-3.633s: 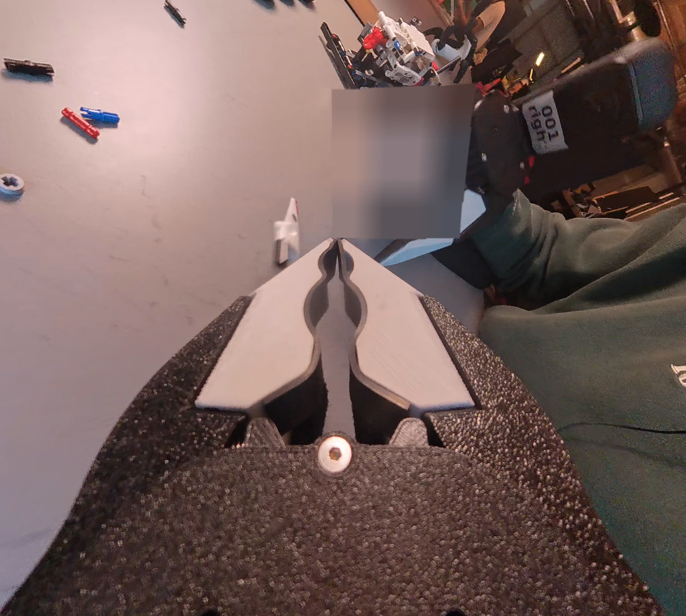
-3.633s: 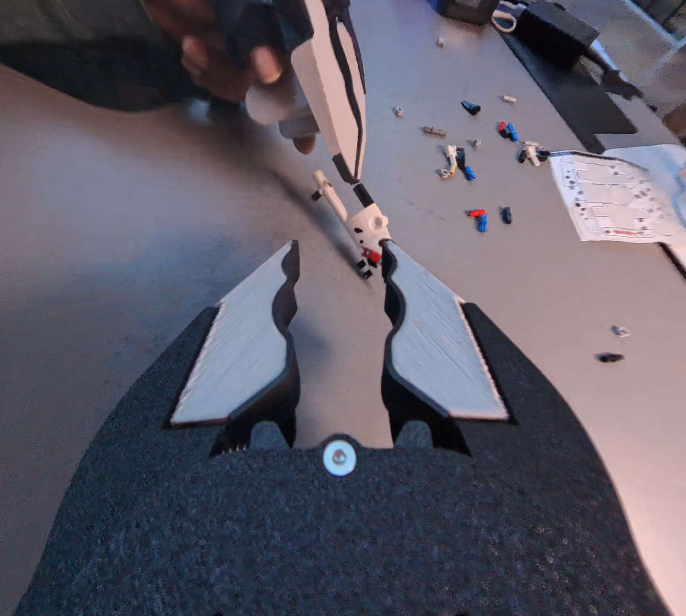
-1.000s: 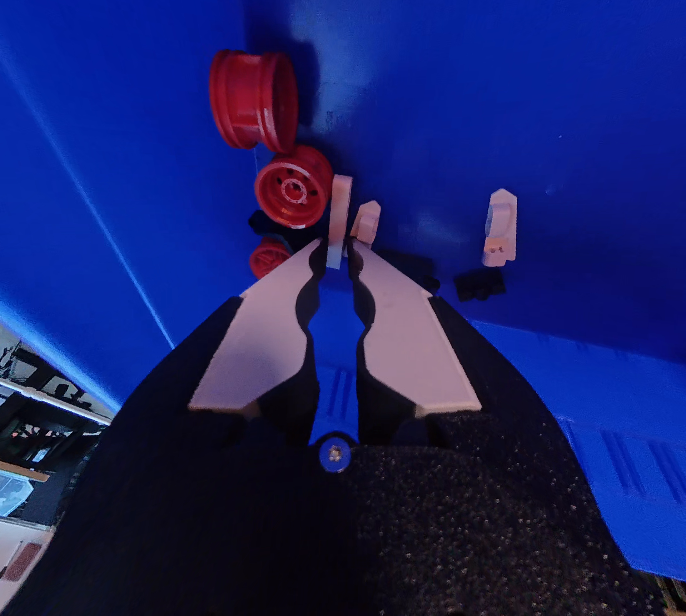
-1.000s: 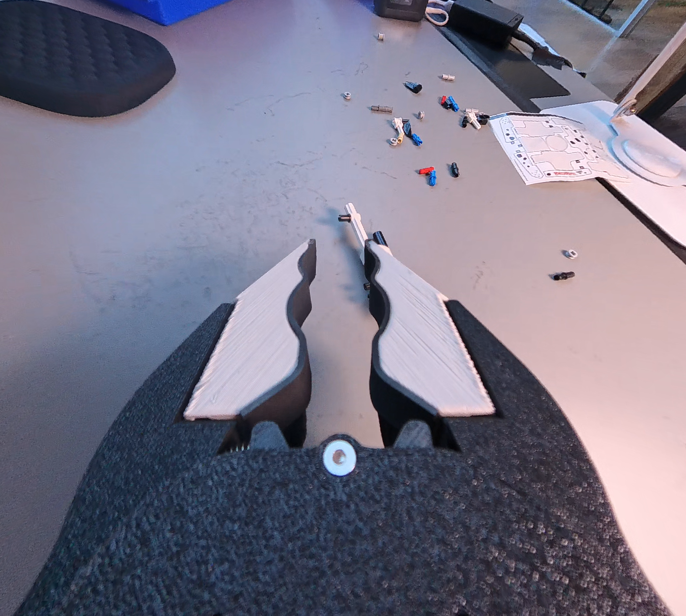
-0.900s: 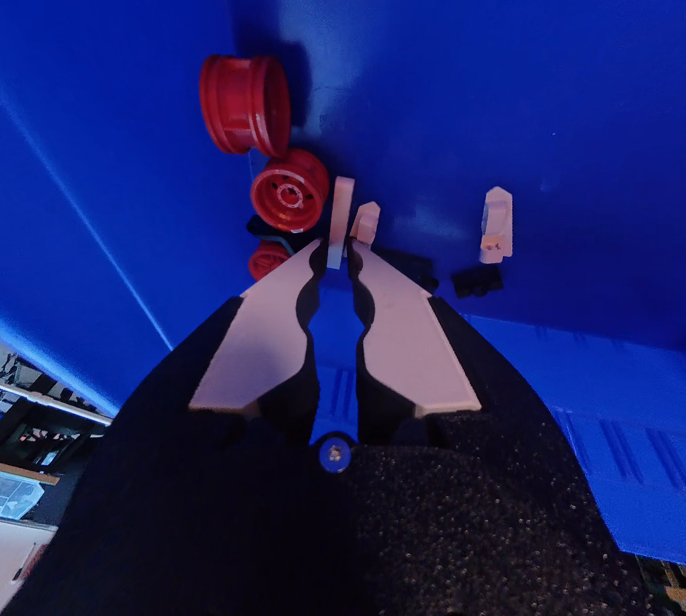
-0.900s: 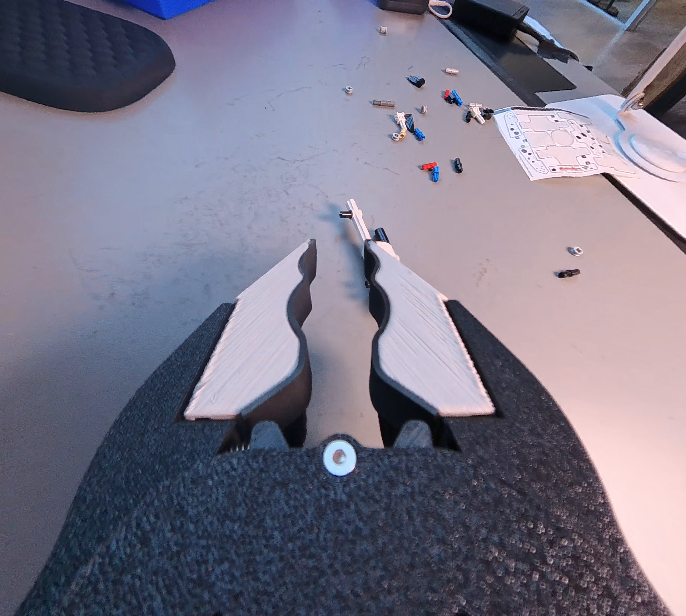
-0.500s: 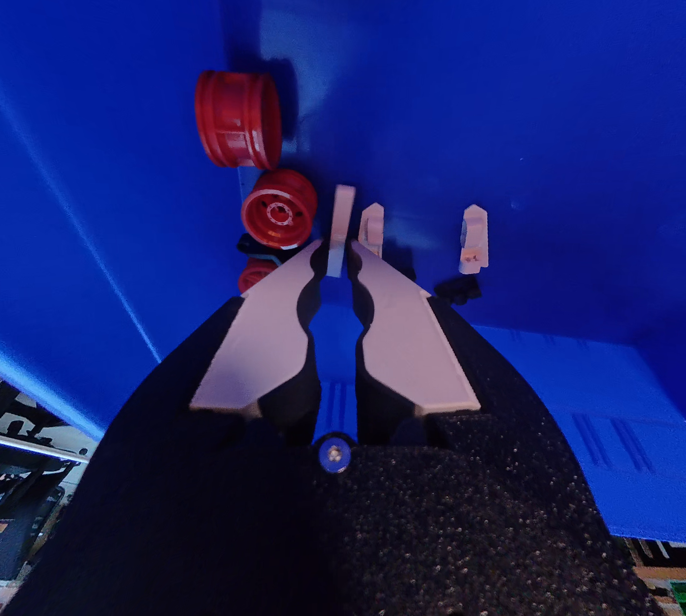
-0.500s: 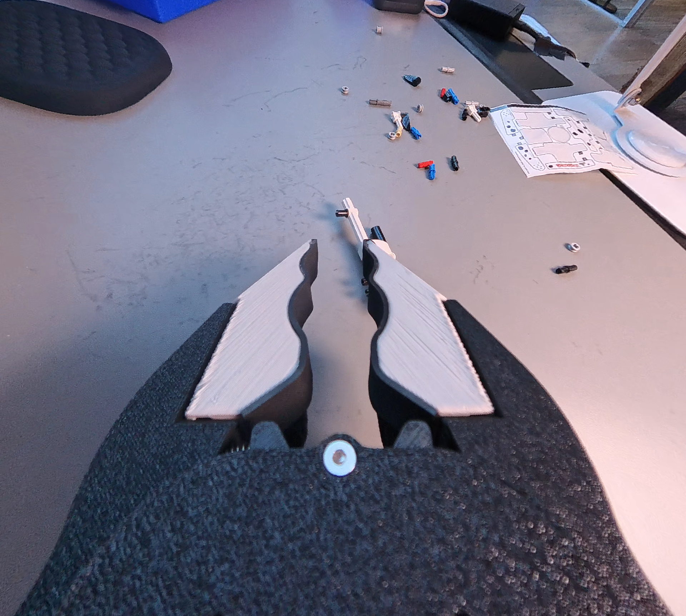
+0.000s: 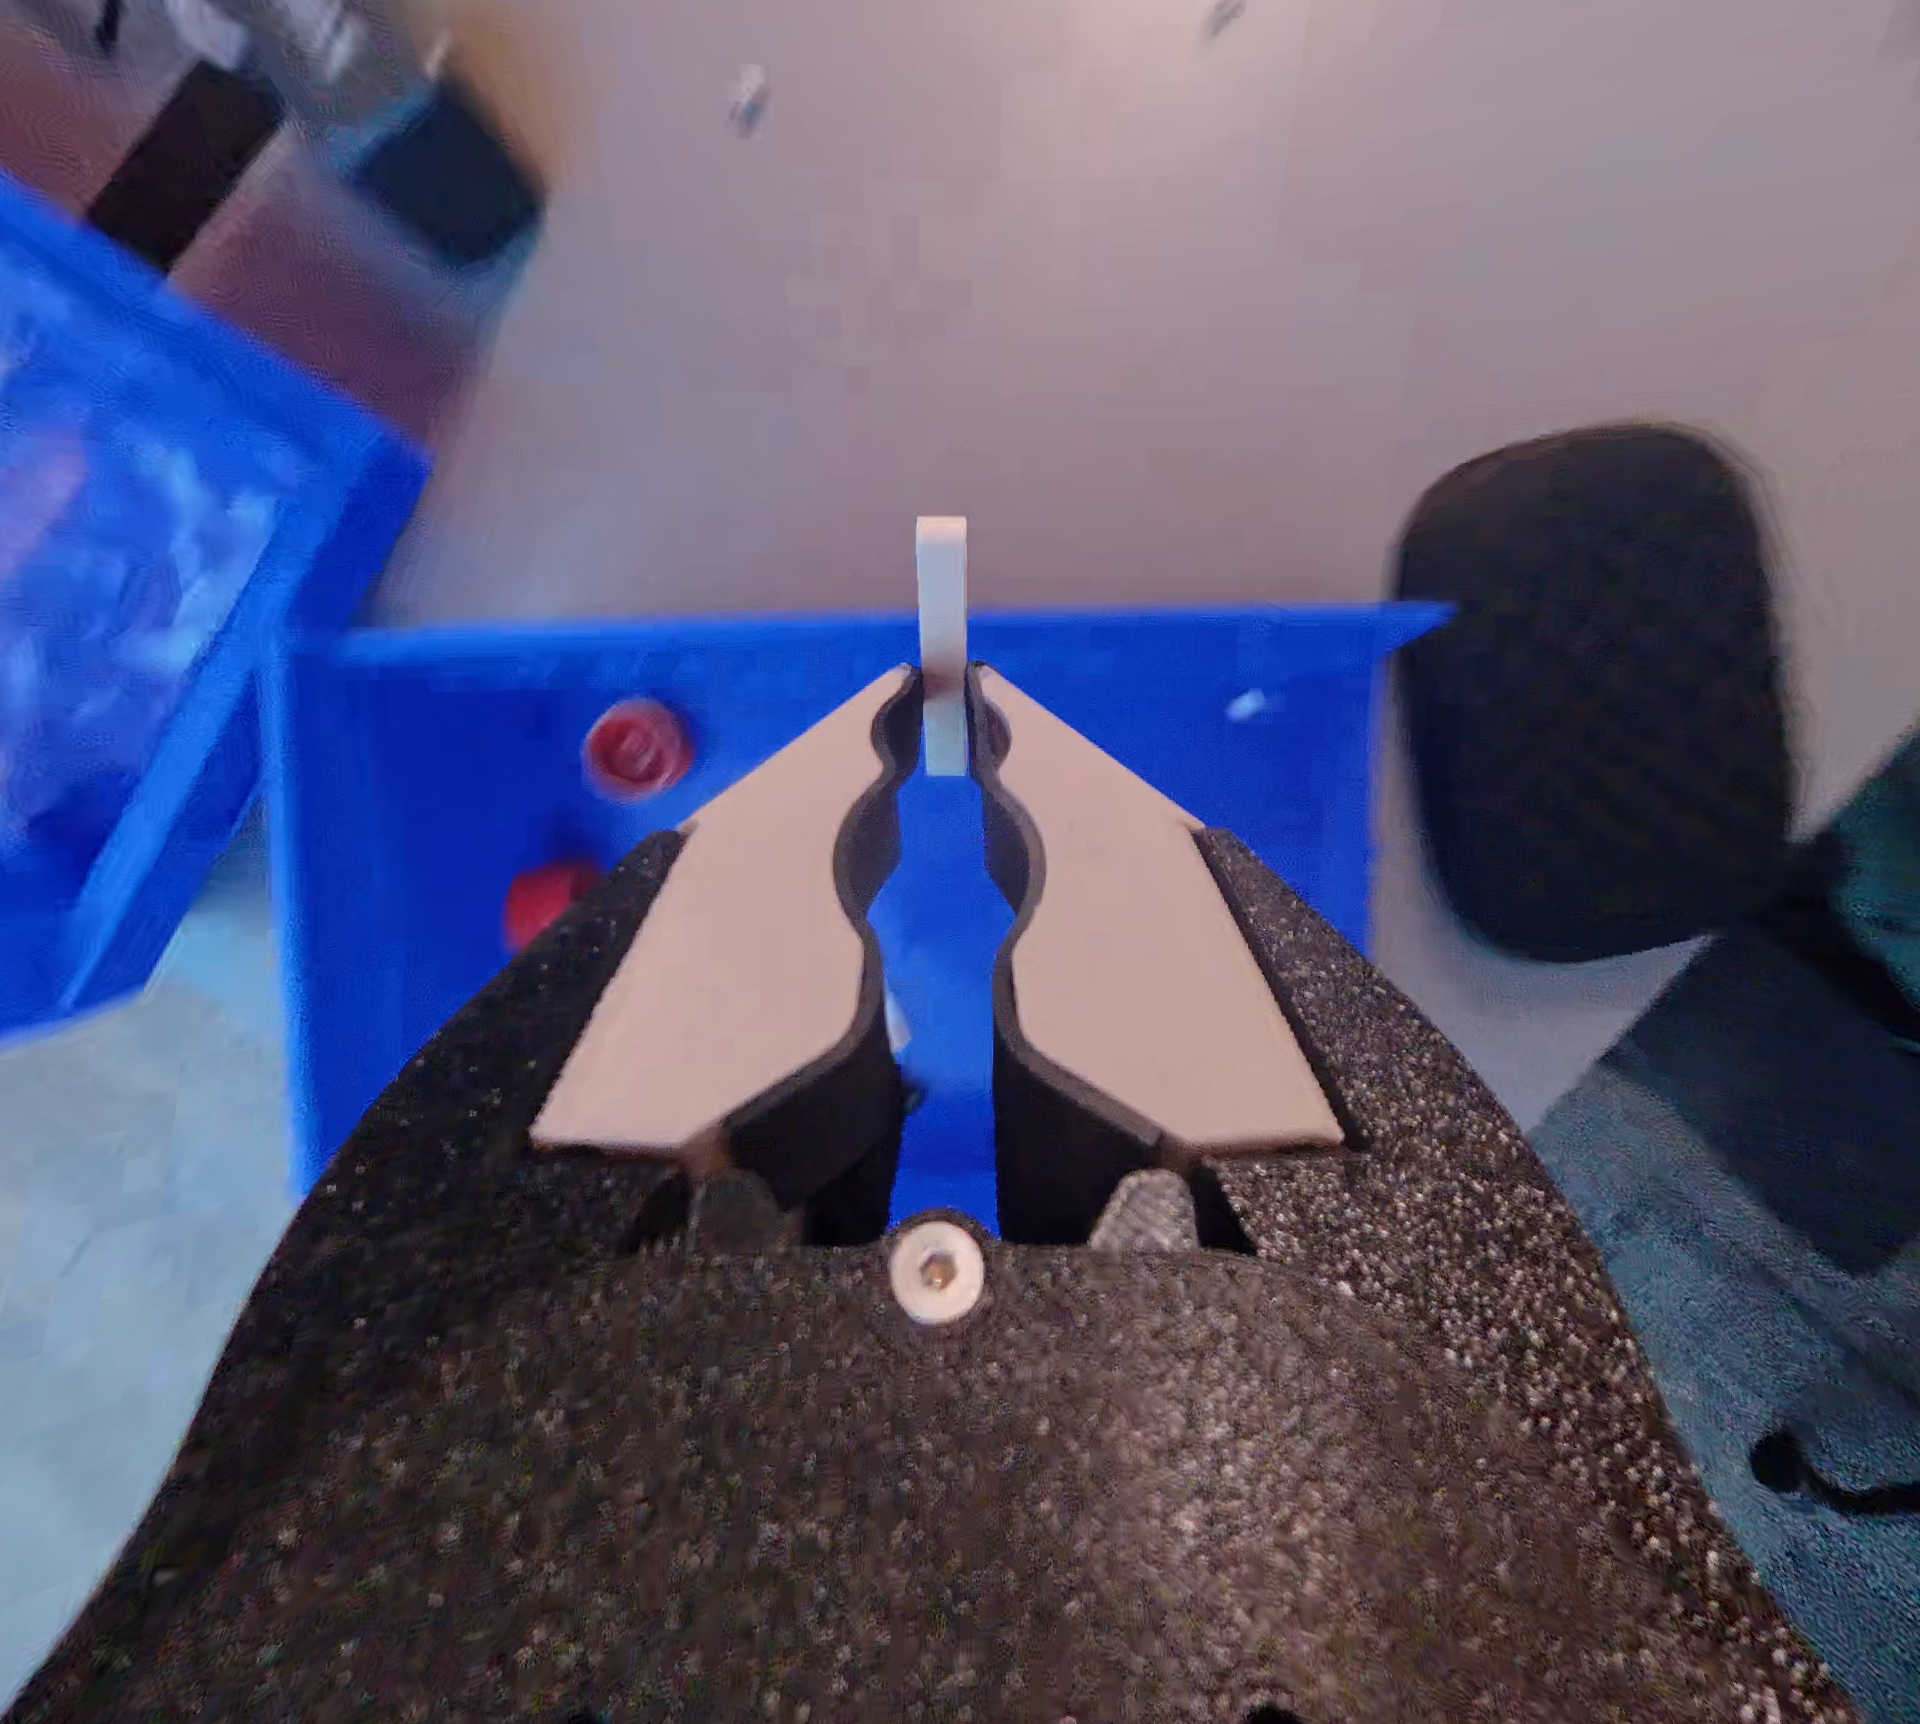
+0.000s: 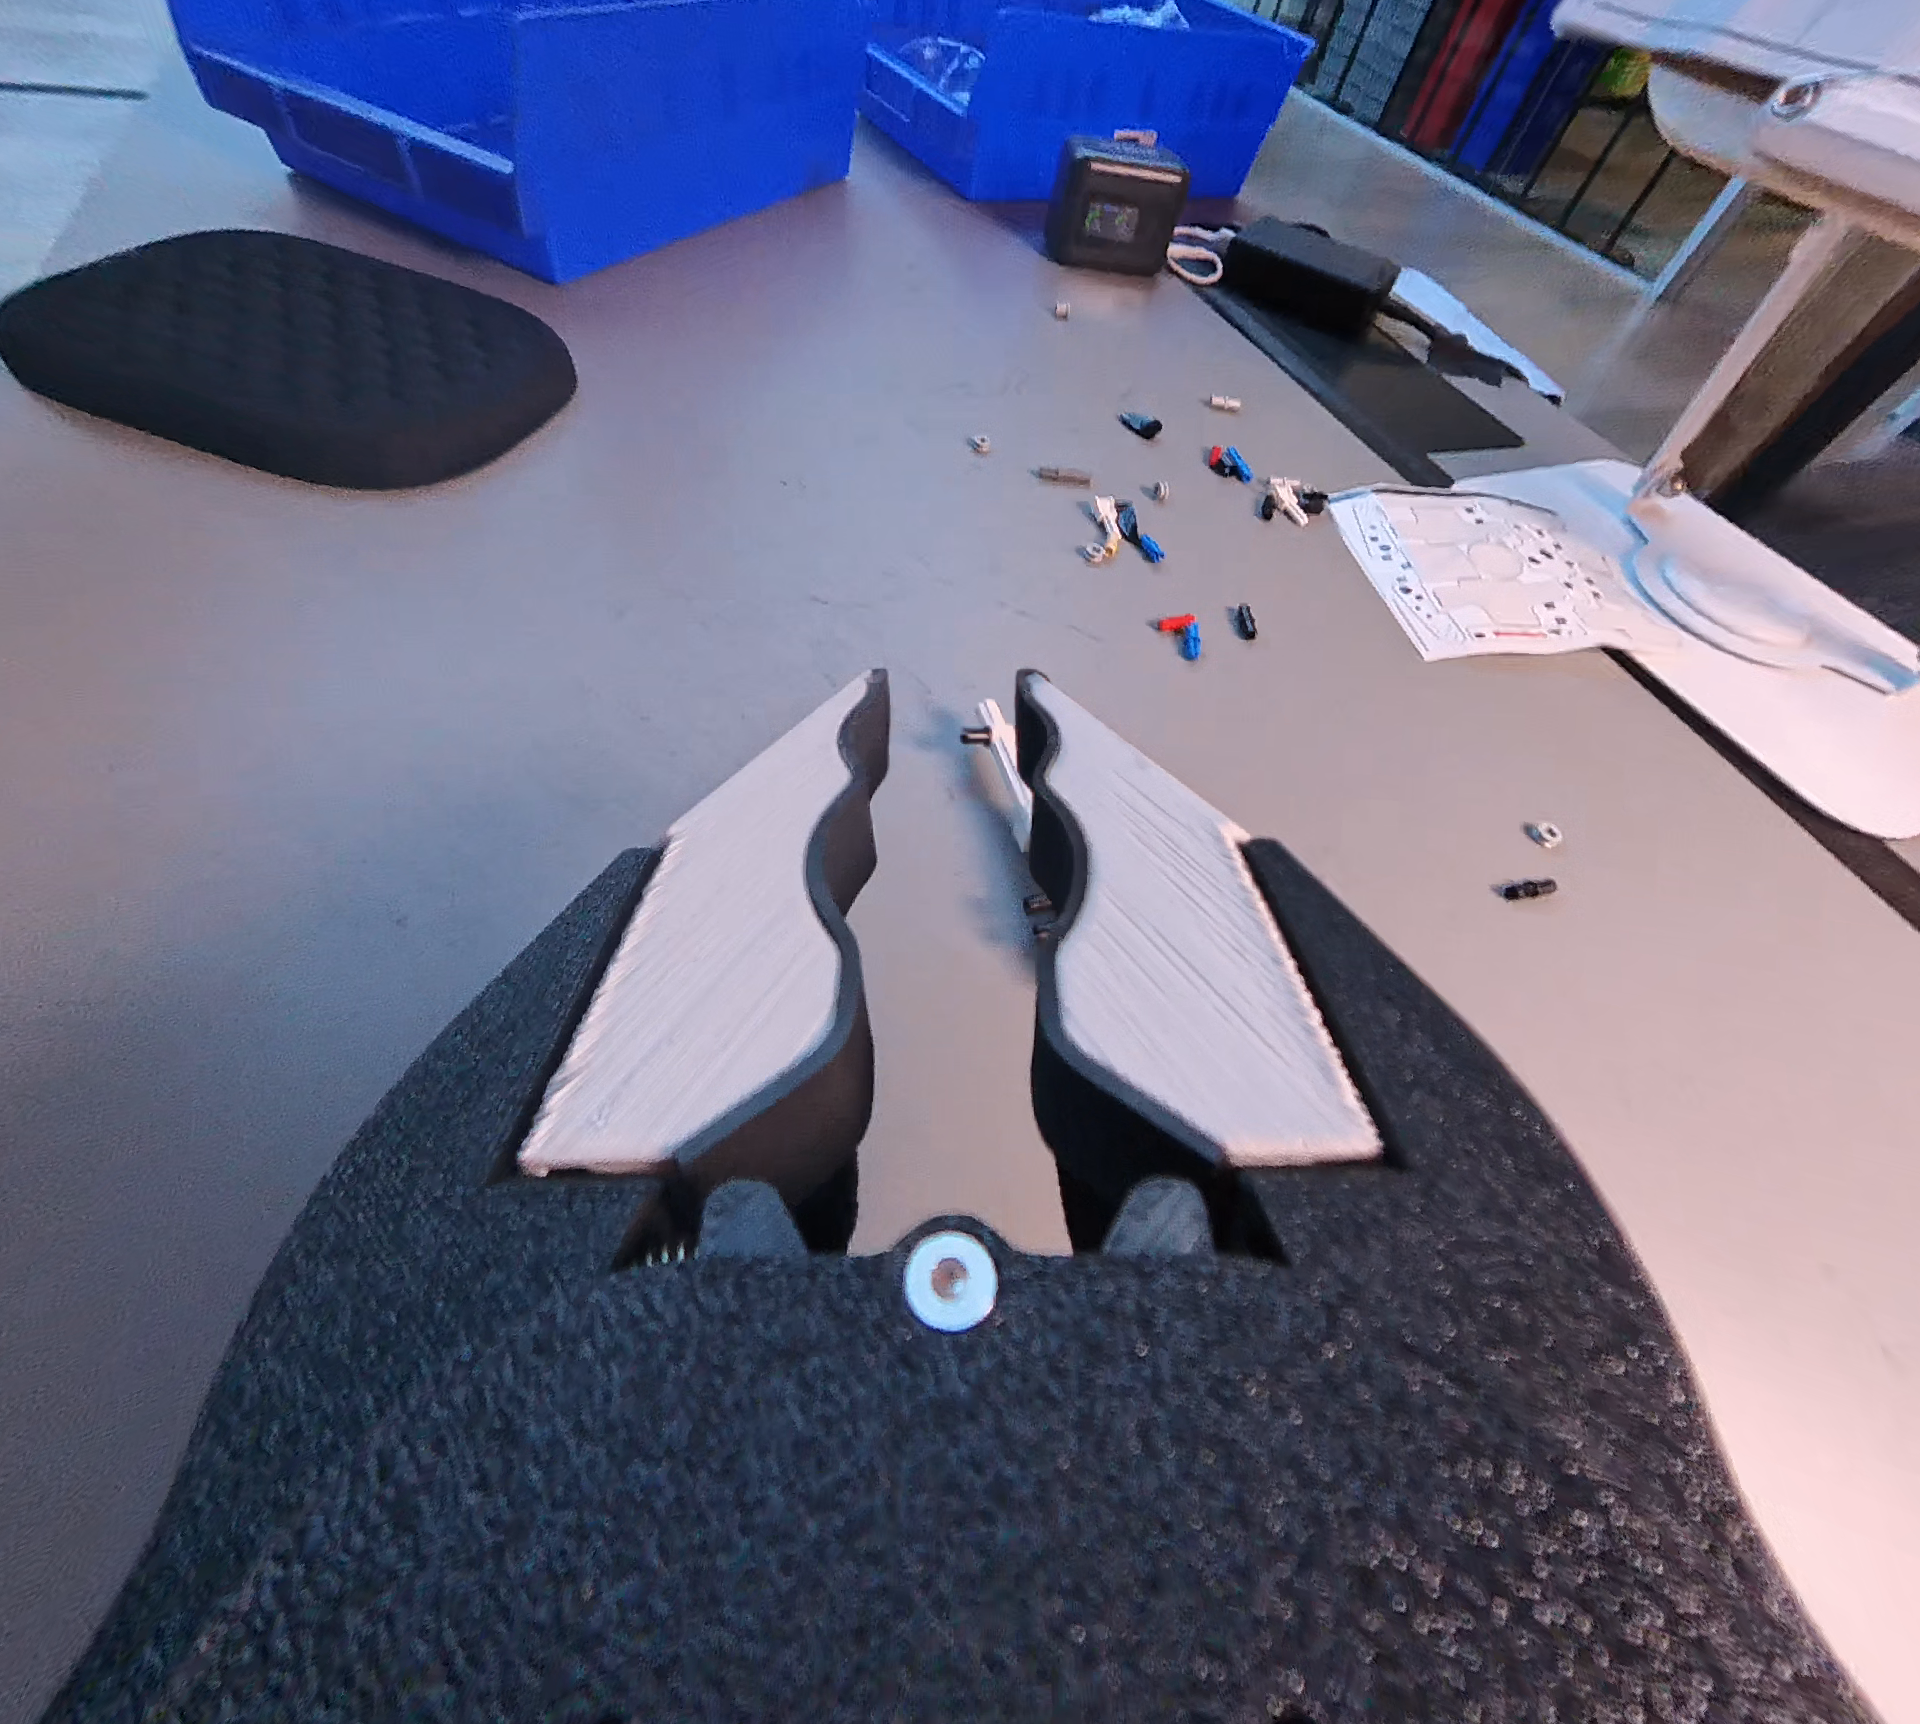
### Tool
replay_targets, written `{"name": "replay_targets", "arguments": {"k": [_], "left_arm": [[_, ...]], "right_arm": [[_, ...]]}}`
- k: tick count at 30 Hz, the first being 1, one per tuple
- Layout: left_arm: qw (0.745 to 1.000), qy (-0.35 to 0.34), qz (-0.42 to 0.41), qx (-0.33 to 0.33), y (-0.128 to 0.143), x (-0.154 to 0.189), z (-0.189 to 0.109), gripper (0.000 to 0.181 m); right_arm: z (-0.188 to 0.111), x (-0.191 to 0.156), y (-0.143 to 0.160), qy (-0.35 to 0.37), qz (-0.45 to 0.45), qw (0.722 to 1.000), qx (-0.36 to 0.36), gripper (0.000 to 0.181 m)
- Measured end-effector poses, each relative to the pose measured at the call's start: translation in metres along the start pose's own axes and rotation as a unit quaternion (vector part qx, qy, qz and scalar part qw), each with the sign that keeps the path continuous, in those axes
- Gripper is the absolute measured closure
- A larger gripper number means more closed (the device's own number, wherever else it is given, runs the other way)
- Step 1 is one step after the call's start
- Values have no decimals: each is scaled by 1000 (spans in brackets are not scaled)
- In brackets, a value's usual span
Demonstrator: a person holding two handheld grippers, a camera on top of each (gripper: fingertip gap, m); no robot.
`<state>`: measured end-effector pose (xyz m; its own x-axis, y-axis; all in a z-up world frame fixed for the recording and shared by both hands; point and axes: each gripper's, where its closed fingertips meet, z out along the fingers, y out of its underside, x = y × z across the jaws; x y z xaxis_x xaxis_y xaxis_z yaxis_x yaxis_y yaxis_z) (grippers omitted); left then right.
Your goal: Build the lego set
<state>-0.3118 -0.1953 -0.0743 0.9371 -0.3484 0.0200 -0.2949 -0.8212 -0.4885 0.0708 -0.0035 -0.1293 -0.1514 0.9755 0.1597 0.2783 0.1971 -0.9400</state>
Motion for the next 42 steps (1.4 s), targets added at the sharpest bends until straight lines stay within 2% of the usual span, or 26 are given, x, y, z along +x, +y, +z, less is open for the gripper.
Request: {"name": "replay_targets", "arguments": {"k": [3,6,10,15,18,21,24,26,28,30,32,34,37,42], "left_arm": [[989,124,45,66,-62,84,9,173],[964,240,95,69,-99,165,40,174],[915,375,146,27,-120,254,91,174],[875,448,179,-47,-127,311,150,173],[862,466,184,-75,-126,325,168,174],[858,472,186,-85,-125,329,175,174],[857,482,169,-68,-130,327,175,173],[871,460,169,-29,-138,318,178,168],[883,437,167,37,-149,311,178,159],[901,382,174,106,-159,306,184,151],[909,331,193,164,-165,304,188,150],[910,293,199,215,-173,304,187,159],[911,265,207,241,-177,302,186,173],[905,245,222,269,-178,305,182,174]], "right_arm": [[3,-15,-17,-14,-37,999,25,156],[8,-39,-25,-35,-90,995,29,154],[16,-74,-23,-70,-160,984,21,158],[22,-96,-21,-86,-212,973,29,152],[23,-105,-13,-103,-236,966,19,150],[23,-107,-6,-101,-270,958,5,167],[20,-109,-1,-115,-262,958,-4,174],[20,-99,1,-112,-208,972,-15,174],[17,-89,6,-126,-133,983,-33,174],[15,-76,3,-119,-82,989,-31,174],[15,-65,1,-108,-48,992,-31,174],[16,-62,-1,-109,-28,993,-26,174],[17,-60,-3,-116,-1,993,-18,174],[14,-62,-7,-134,34,990,0,174]]}}
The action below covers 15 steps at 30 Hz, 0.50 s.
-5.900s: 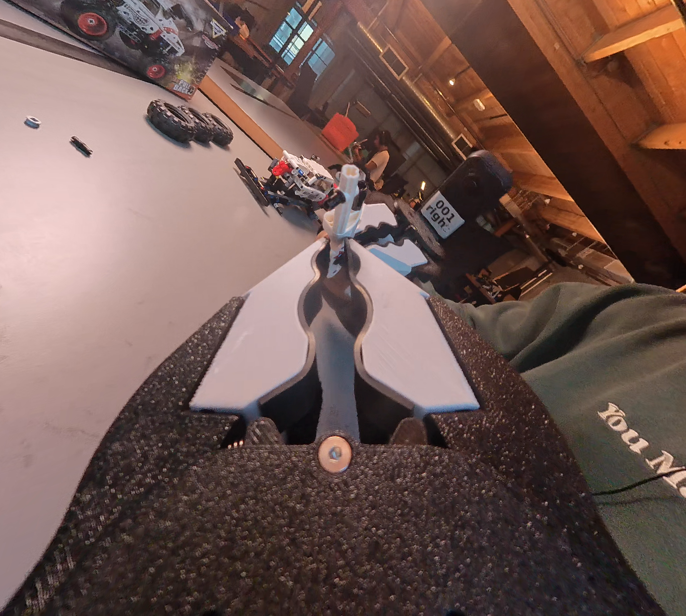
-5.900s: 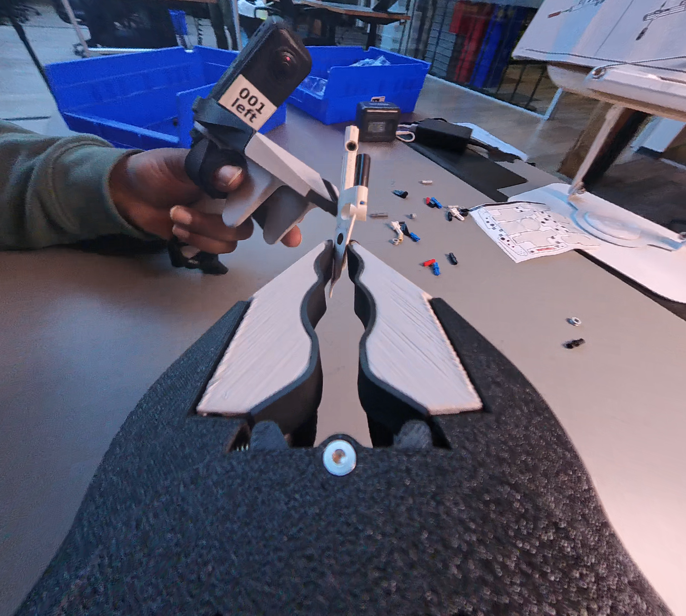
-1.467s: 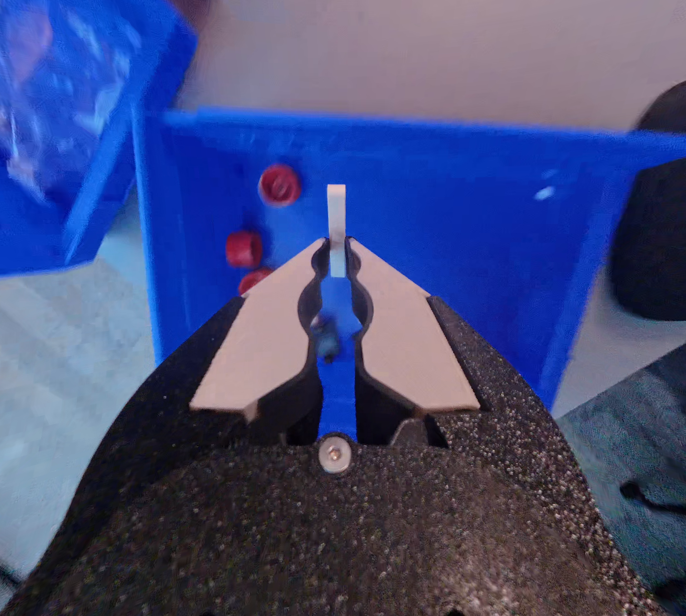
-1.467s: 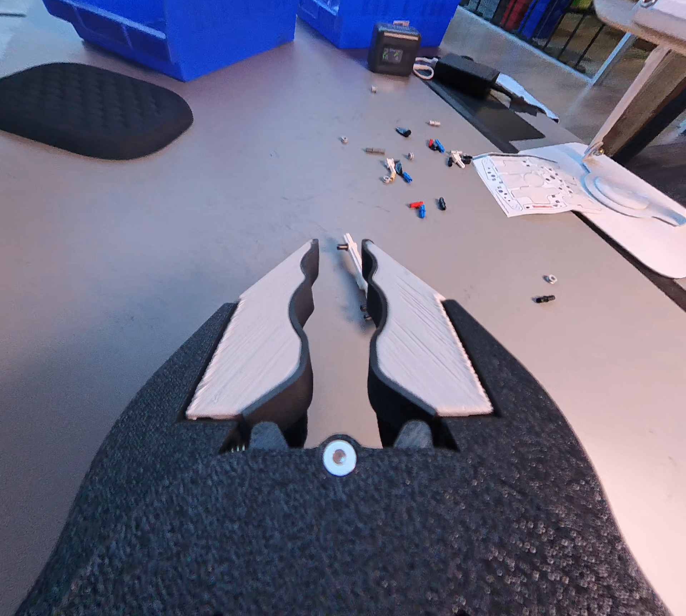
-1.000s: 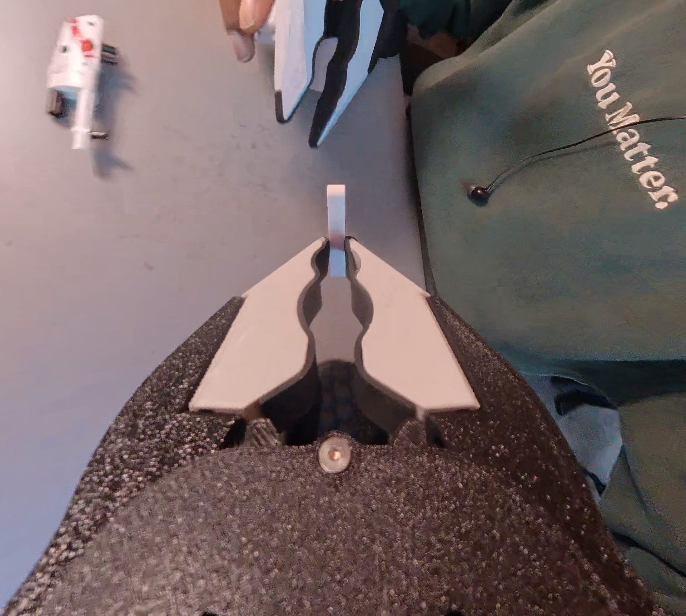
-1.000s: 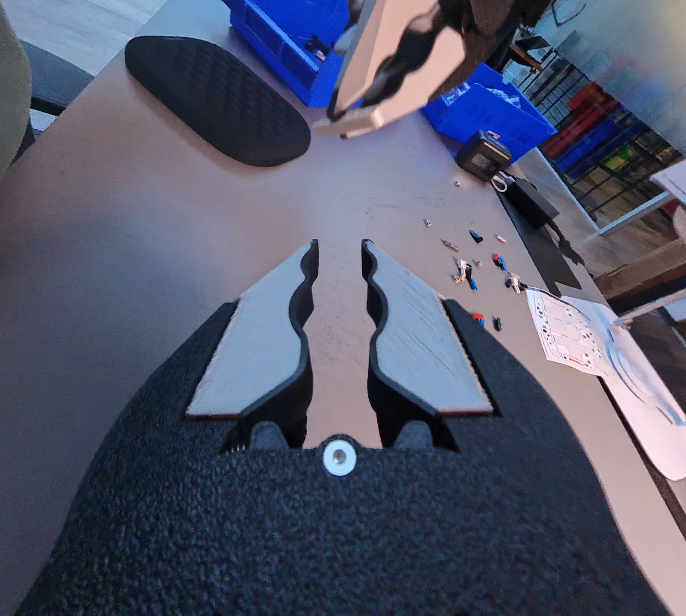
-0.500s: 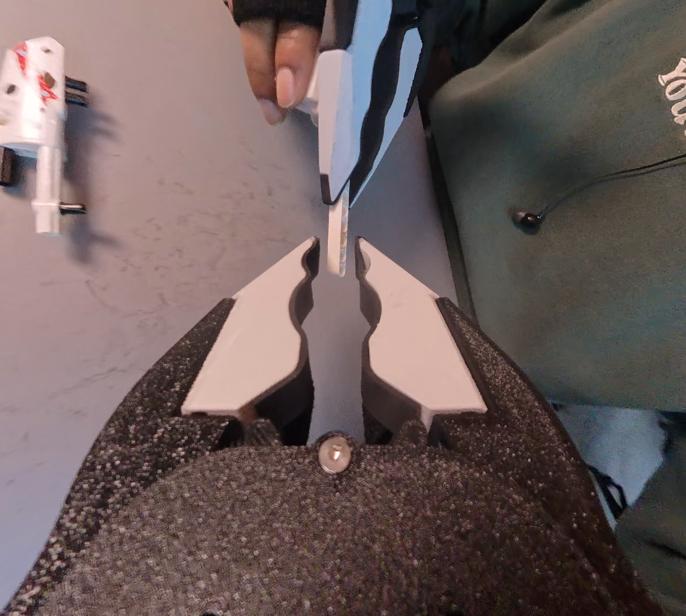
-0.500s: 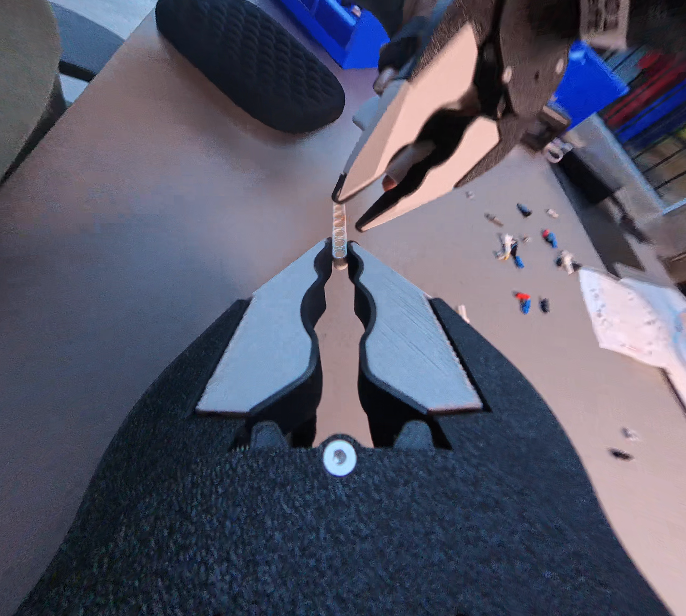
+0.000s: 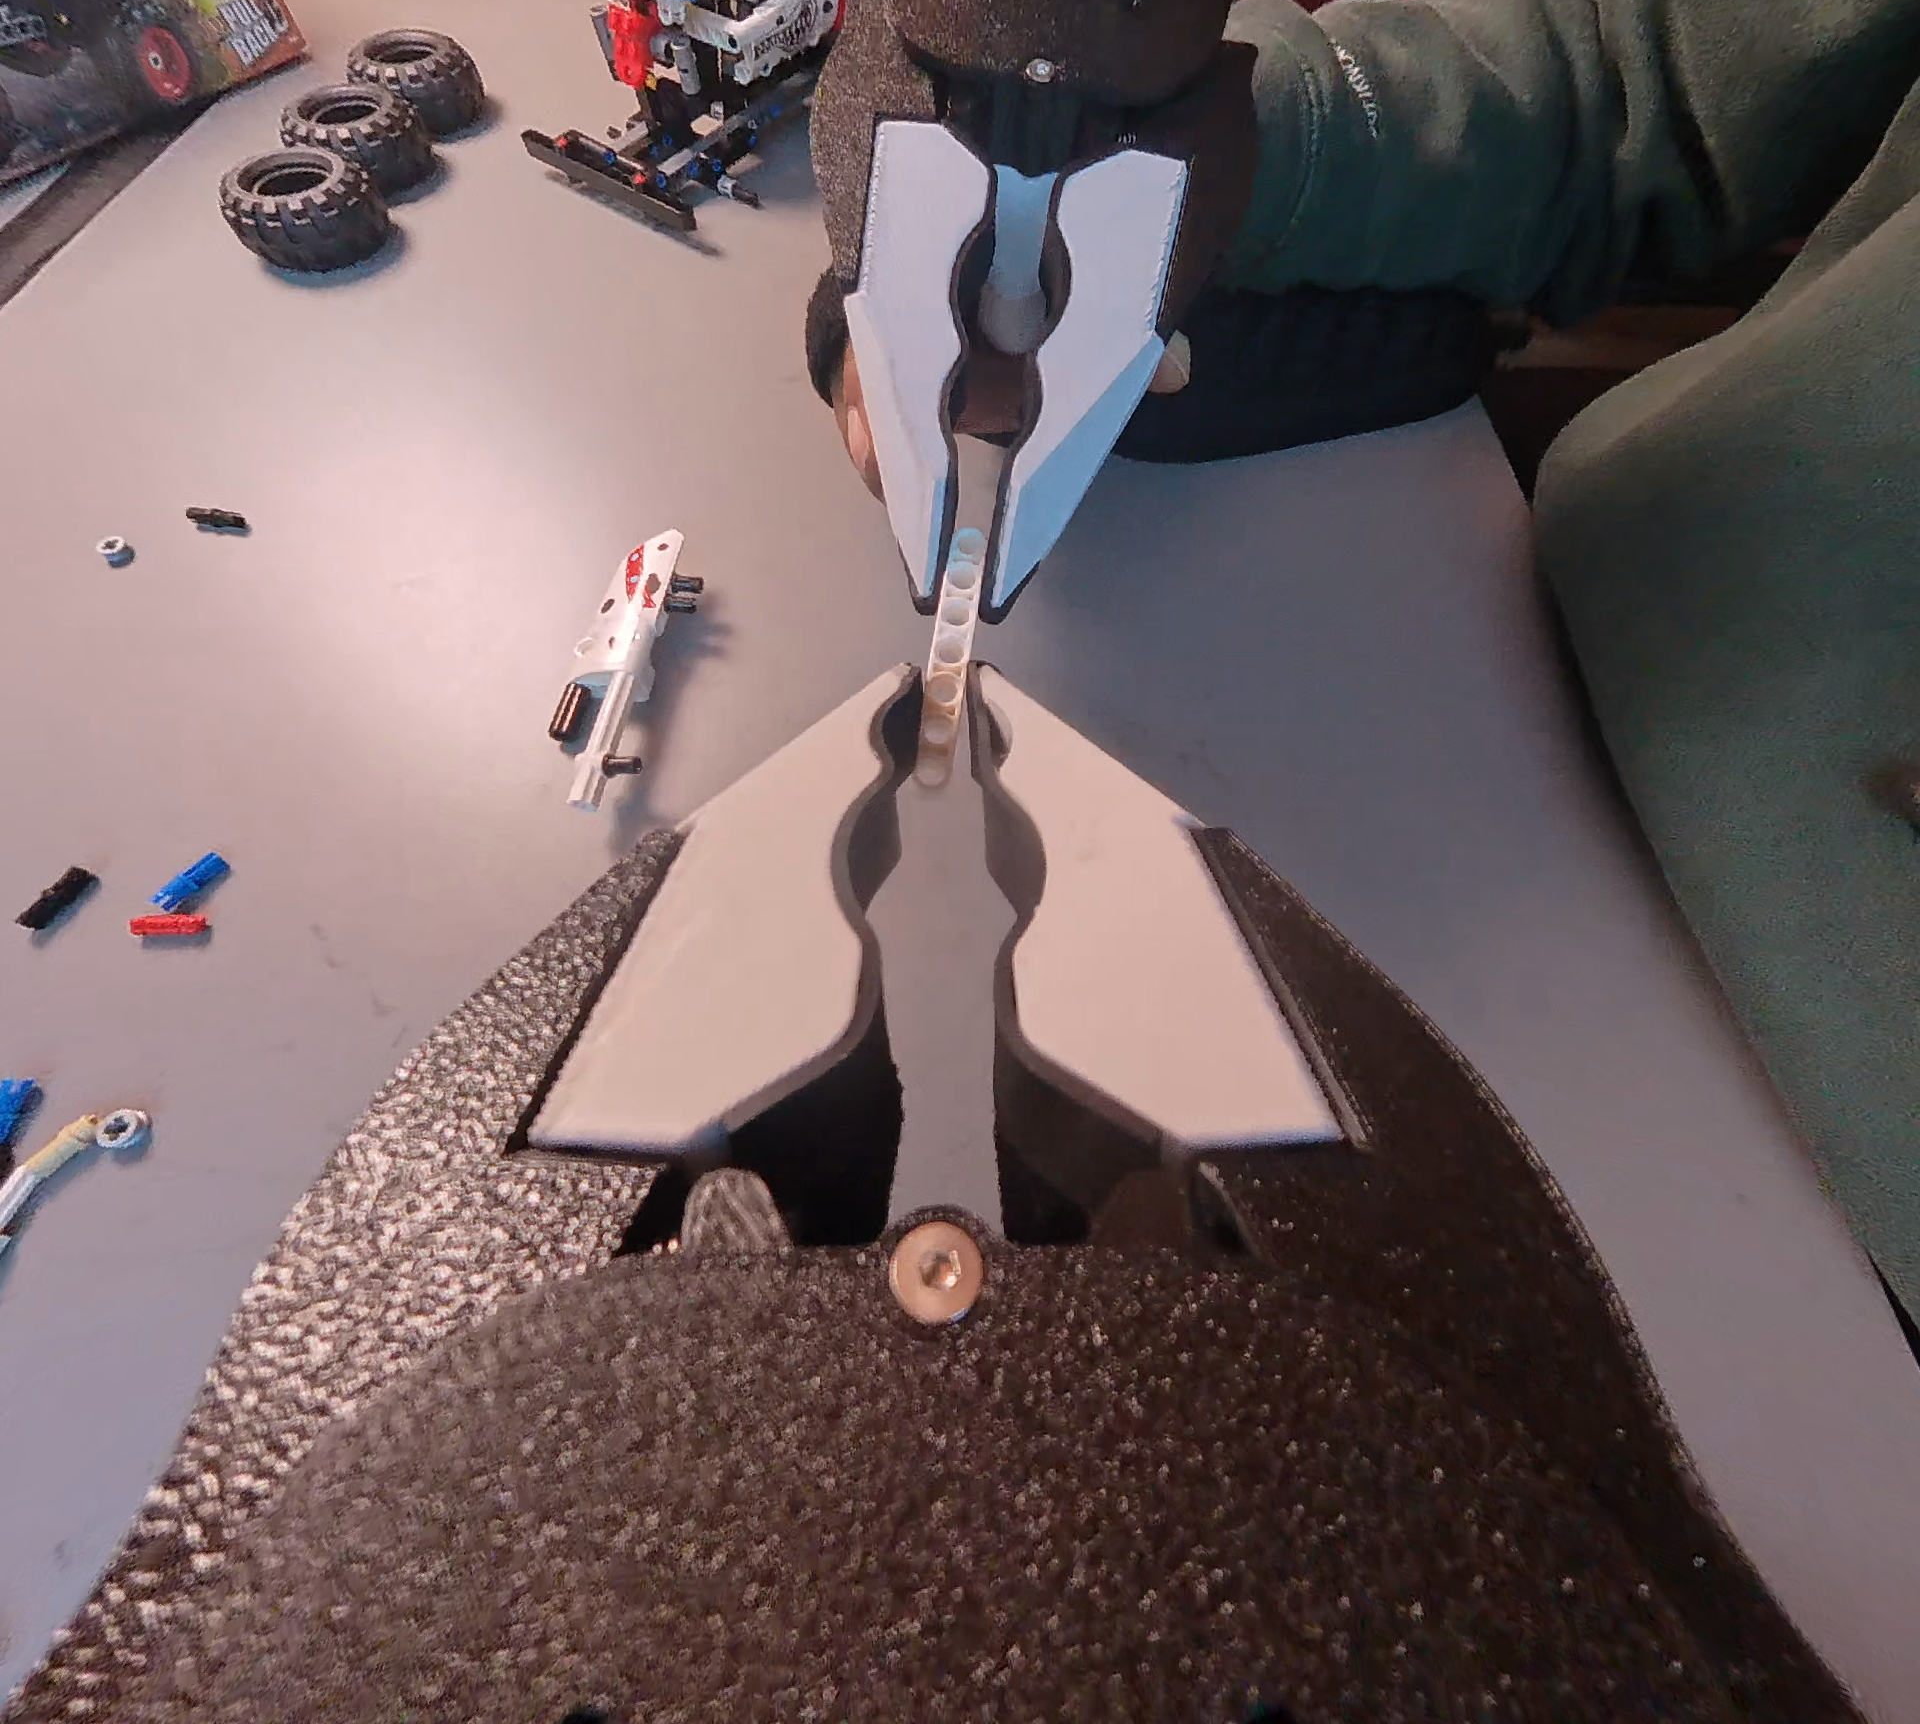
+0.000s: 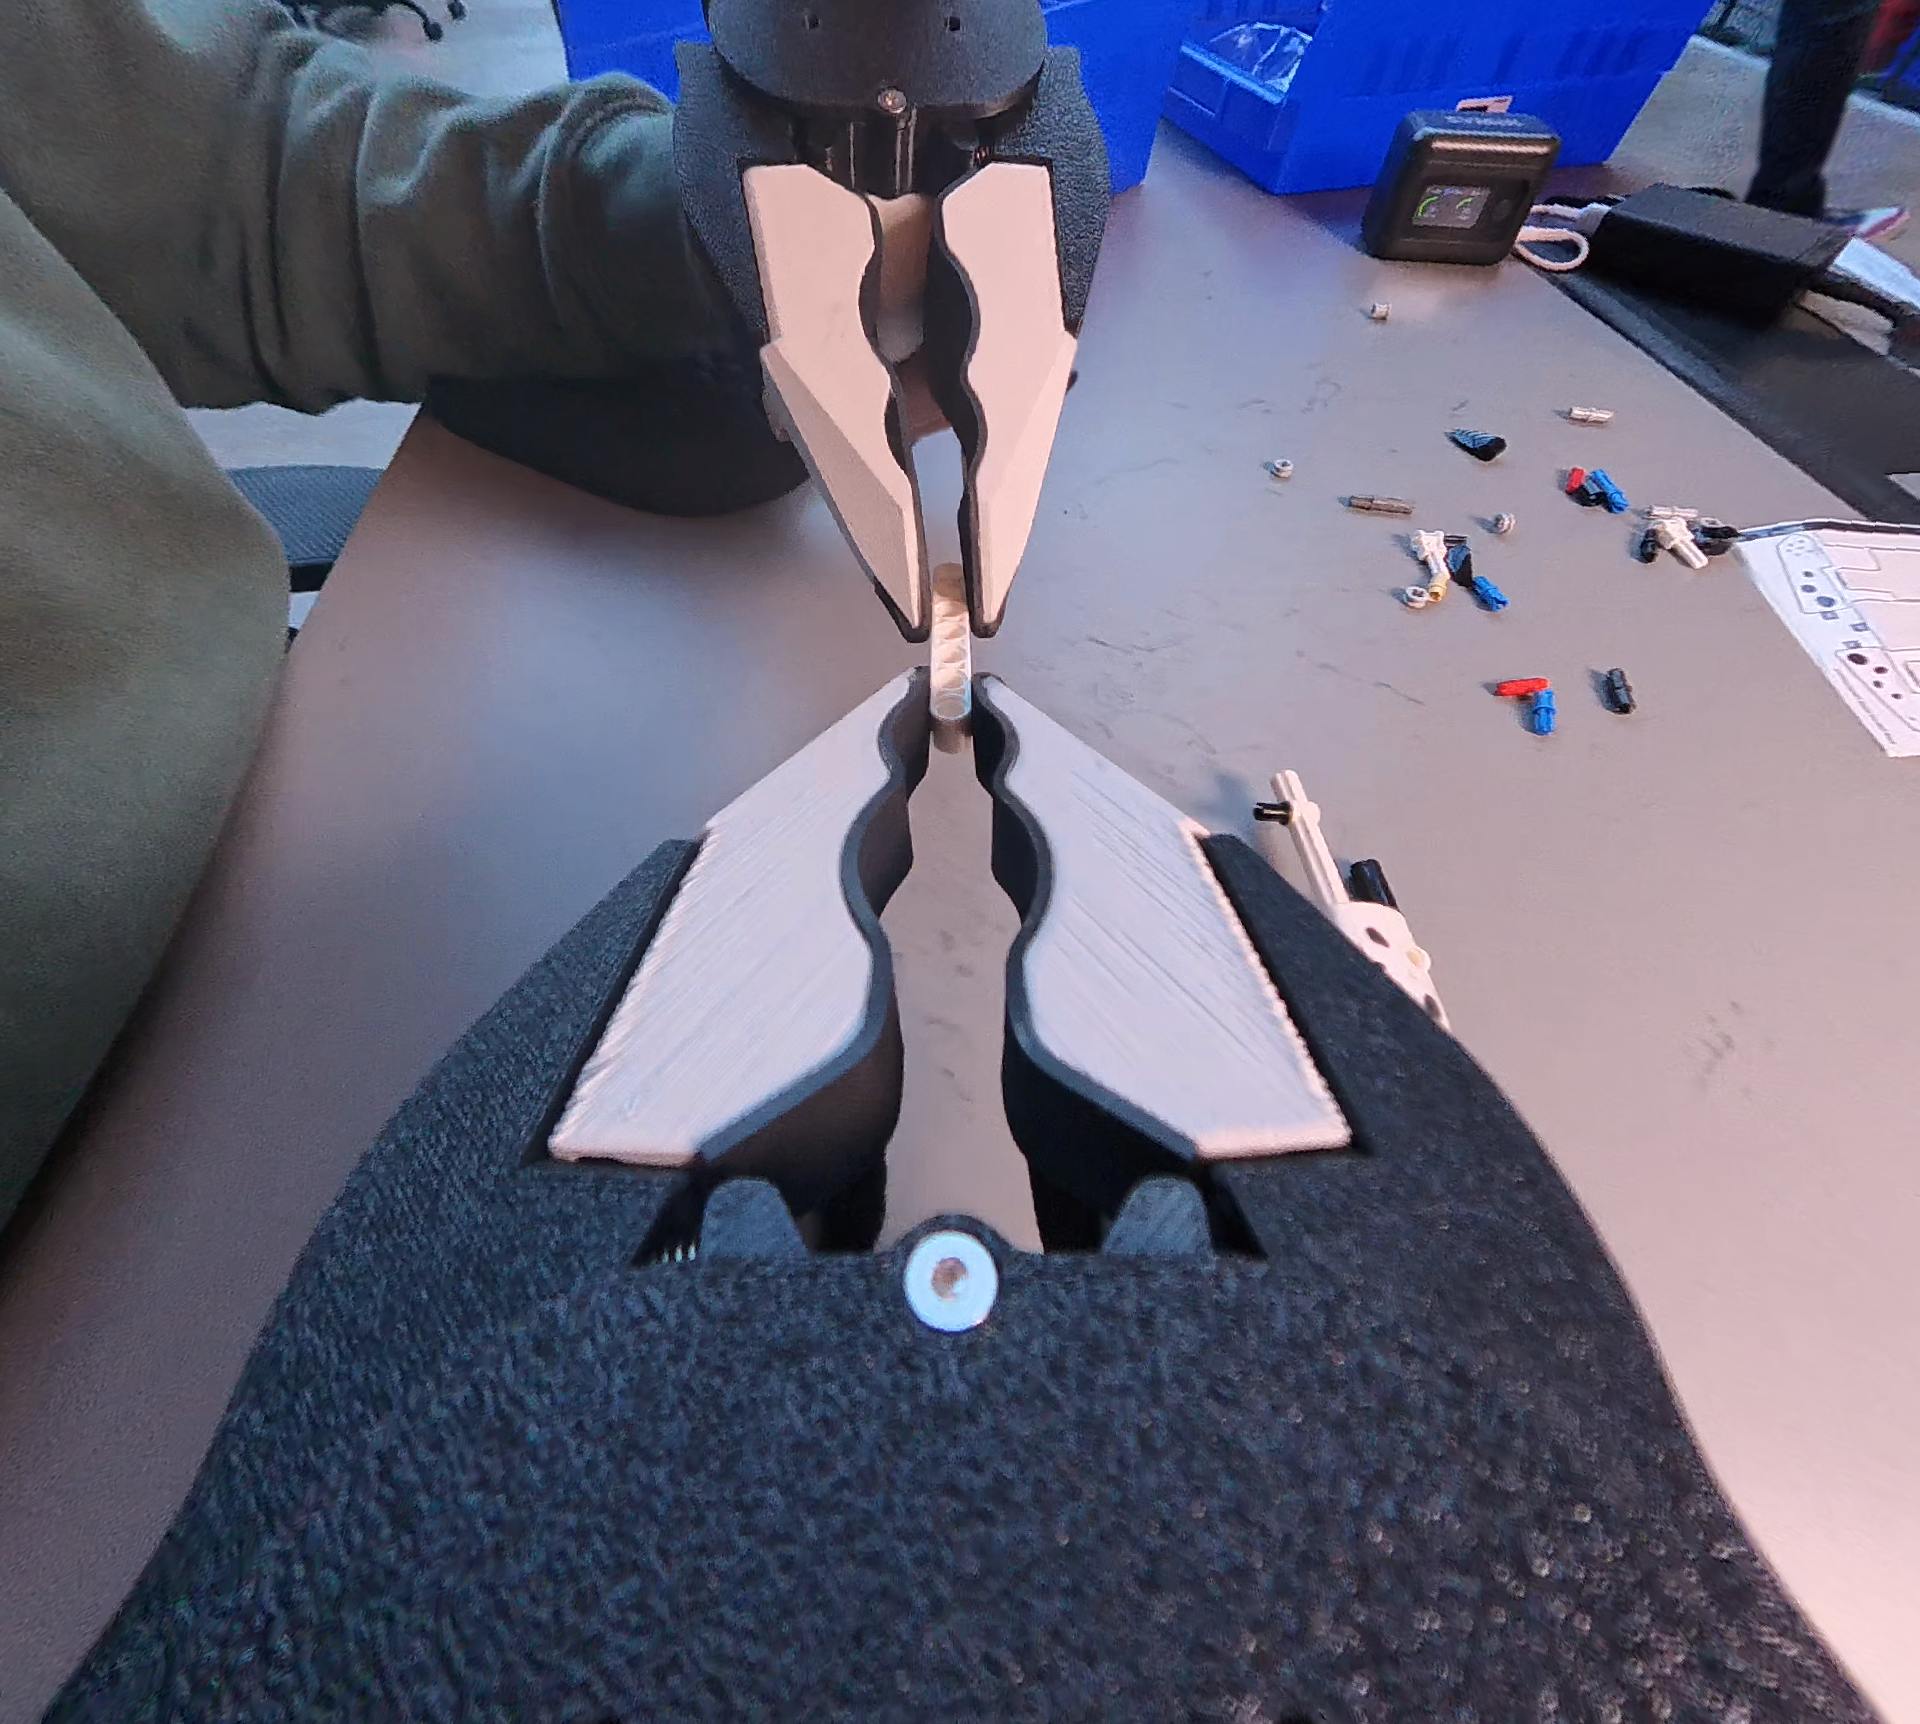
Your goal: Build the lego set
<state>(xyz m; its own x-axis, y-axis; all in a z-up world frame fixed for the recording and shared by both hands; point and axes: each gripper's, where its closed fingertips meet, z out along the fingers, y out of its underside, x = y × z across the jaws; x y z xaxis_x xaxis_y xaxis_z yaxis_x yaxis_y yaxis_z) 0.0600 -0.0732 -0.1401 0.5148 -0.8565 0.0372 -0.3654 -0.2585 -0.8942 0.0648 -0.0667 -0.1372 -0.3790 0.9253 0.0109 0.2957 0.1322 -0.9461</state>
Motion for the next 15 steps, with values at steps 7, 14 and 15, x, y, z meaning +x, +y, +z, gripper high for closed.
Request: {"name": "replay_targets", "arguments": {"k": [7,14,15], "left_arm": [[1000,-18,13,8,1,4,-3,173],[999,-17,9,-49,24,1,3,175],[998,-22,8,-65,31,-2,5,175]], "right_arm": [[-2,-4,-7,-23,21,999,25,174],[4,2,15,9,-17,999,-37,170],[4,7,22,24,-27,998,-56,167]]}}
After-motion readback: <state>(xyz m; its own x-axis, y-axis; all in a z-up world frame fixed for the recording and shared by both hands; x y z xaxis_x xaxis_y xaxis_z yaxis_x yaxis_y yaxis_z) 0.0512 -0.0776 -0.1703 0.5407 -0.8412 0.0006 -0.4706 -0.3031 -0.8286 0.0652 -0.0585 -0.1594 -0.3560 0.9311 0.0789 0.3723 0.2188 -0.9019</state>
